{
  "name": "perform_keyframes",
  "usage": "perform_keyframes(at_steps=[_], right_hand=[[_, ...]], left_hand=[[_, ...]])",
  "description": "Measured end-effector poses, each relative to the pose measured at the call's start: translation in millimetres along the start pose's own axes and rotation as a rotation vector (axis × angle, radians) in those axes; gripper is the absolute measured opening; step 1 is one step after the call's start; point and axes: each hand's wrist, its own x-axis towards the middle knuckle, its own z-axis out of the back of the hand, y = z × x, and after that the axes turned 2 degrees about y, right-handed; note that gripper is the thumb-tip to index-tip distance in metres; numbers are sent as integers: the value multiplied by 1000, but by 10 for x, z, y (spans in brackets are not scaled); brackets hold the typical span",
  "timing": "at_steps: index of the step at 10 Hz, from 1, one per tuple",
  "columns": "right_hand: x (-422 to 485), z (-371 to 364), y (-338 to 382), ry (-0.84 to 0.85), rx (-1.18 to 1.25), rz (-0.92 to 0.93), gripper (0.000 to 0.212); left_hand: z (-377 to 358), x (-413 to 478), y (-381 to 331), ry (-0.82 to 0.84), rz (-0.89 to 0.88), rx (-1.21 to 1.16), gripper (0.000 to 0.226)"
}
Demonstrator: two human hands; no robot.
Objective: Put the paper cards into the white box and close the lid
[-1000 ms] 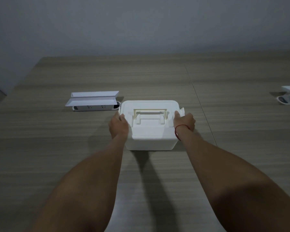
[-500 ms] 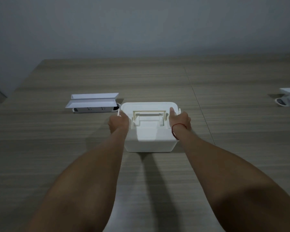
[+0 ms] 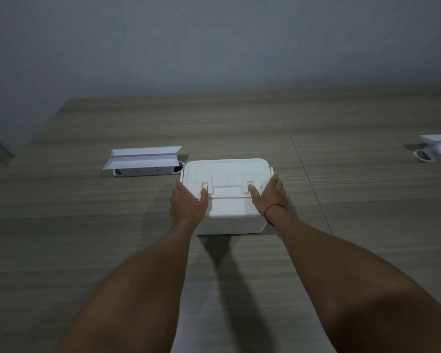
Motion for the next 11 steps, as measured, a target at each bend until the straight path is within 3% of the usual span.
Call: perform_keyframes(at_steps=[2, 6, 9, 11], right_hand=[[77, -30, 68, -20, 12, 2, 82], [619, -126, 360, -48, -5, -22, 79], [67, -52, 126, 17, -56, 86, 80], [-718, -230, -428, 30, -141, 193, 76]], left_hand=[[-69, 24, -37, -78, -34, 83, 69], [-98, 531, -217, -43, -12, 134, 78], [-43, 29, -47, 63, -156, 178, 79], [-177, -618, 383, 58, -257, 140, 78]])
